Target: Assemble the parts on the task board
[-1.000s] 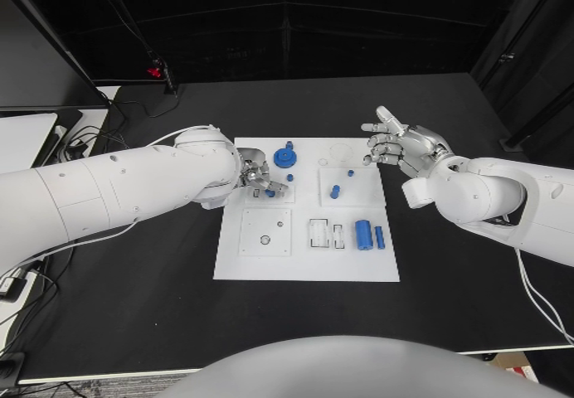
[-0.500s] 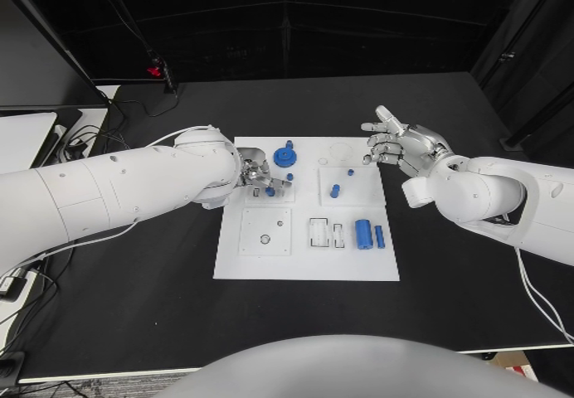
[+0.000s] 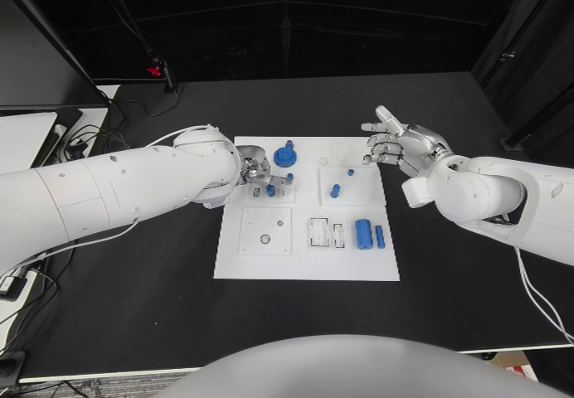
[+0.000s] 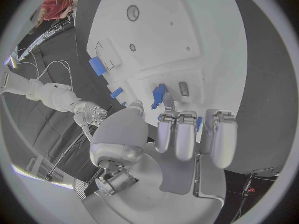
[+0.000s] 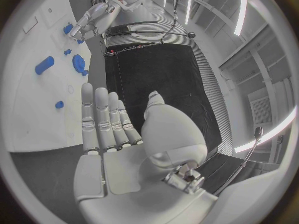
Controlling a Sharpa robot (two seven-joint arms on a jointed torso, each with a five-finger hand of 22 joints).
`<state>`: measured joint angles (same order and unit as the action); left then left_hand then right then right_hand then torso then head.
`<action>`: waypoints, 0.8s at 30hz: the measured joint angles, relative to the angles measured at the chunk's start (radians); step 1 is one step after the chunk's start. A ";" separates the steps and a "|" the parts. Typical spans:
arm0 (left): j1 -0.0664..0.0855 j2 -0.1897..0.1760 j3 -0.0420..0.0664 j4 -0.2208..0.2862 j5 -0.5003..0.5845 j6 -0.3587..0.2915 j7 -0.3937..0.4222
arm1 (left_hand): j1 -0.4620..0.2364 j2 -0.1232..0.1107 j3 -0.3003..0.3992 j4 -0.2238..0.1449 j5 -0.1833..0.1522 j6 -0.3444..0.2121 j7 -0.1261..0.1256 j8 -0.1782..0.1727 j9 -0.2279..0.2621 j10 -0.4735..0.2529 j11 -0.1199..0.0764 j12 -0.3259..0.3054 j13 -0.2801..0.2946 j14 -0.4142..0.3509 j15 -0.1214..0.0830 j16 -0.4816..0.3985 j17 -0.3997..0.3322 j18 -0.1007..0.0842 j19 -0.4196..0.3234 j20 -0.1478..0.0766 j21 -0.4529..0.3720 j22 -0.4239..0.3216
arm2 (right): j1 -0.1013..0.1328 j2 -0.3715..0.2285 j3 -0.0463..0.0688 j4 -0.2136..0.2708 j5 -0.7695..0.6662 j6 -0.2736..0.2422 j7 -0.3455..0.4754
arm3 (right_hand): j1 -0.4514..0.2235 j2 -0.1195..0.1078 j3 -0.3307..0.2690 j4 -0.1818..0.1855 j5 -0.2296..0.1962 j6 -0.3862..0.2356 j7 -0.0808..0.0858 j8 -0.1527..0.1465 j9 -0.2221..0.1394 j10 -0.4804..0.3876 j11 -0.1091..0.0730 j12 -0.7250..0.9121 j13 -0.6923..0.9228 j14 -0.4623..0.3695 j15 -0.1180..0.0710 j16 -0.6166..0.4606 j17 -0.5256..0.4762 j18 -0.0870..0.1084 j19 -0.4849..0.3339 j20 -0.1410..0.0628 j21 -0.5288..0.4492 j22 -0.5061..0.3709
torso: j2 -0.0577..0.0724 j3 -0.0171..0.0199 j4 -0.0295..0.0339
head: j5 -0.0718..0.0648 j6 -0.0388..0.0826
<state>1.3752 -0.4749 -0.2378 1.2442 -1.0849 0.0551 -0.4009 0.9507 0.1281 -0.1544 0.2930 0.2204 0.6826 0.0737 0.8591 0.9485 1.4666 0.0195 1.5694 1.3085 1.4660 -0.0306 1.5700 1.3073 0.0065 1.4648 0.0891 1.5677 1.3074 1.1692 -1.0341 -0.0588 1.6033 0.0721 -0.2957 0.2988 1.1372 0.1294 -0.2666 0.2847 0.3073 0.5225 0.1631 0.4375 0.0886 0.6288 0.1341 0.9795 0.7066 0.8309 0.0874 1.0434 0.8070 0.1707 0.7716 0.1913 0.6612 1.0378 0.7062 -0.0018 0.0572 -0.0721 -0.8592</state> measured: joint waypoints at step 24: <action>0.000 -0.007 0.000 0.004 0.000 0.010 -0.006 | 0.078 0.027 -0.007 -0.002 0.133 0.000 -0.007 -0.005 0.019 0.000 -0.008 0.000 0.000 0.000 0.000 0.000 0.000 0.000 0.000 0.000 0.000 0.000 | 0.000 0.001 0.000 -0.002 0.000 0.000 -0.002 | 0.000 0.000 0.000 0.000 0.000 0.000 0.000 0.007 0.000 0.000 0.000 0.000 -0.004 0.000 0.000 0.005 -0.004 0.000 -0.004 0.004 0.000 -0.001 | 0.000 0.0000 0.0000 | -0.001 0.000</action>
<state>1.3750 -0.4820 -0.2378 1.2480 -1.0852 0.0649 -0.4064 1.0286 0.1549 -0.1618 0.2910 0.3538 0.6828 0.0664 0.8540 0.9671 1.4665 0.0119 1.5694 1.3085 1.4660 -0.0306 1.5700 1.3073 0.0064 1.4648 0.0891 1.5676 1.3074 1.1690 -1.0335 -0.0588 1.6018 0.0721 -0.2954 0.2964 1.1372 0.1295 -0.2666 0.2847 0.3073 0.5225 0.1631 0.4441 0.0886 0.6288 0.1341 0.9795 0.7030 0.8309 0.0874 1.0480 0.8035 0.1707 0.7680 0.1949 0.6612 1.0368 0.7062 -0.0018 0.0572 -0.0731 -0.8594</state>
